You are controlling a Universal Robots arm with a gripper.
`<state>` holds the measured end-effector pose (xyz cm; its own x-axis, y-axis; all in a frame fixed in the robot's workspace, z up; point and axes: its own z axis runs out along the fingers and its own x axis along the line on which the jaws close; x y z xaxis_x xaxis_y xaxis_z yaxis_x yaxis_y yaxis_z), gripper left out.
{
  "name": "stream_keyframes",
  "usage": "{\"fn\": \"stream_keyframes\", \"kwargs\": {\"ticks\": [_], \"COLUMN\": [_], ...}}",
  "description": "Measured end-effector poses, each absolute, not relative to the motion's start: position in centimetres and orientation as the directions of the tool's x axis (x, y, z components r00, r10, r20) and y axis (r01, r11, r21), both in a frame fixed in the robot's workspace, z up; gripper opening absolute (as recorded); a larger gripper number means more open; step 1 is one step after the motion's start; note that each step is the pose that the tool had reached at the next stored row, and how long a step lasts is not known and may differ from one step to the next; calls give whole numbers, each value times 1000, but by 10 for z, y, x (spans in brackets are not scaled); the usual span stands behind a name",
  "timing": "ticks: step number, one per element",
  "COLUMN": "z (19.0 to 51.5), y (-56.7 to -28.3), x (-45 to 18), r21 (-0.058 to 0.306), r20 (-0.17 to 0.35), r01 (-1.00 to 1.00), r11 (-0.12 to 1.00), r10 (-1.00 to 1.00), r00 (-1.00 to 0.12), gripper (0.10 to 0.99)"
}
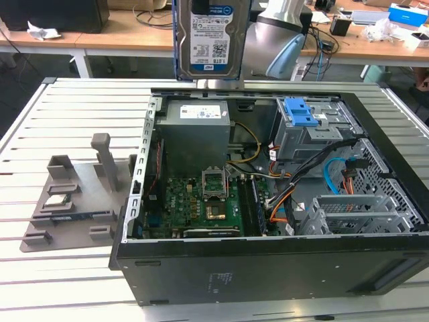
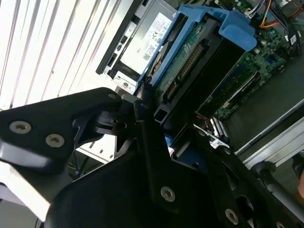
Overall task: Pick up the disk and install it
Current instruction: 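Pick up the disk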
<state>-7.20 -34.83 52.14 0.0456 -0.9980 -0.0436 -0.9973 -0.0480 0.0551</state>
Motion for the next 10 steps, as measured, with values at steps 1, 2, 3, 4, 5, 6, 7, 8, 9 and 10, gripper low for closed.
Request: {"fn": "stream_keyframes", "kwargs": {"ticks": [1,2,3,4,5,6,7,8,9,10], "z": [521,521,521,521,521,521,521,521,521,521], "y": [-348,-348,-348,-348,-348,-348,-348,-348,-348,-348], "x": [-66,-60,-57,-54,-50,-47,-43,-40,-37,-32], "r21": [55,55,55,55,55,55,55,55,55,55], "r20": [-44,-44,-44,-44,-44,-44,-44,-44,-44,-44], "r01": [-997,-997,-997,-997,-997,-997,-997,-997,-997,-997], "r11": [-48,-48,-48,-48,-48,-48,-48,-48,-48,-48], "r10": [-998,-998,-998,-998,-998,-998,-998,-998,-998,-998], "r00": [46,46,46,46,46,46,46,46,46,46], "gripper": [369,369,369,369,369,369,369,369,369,369]}}
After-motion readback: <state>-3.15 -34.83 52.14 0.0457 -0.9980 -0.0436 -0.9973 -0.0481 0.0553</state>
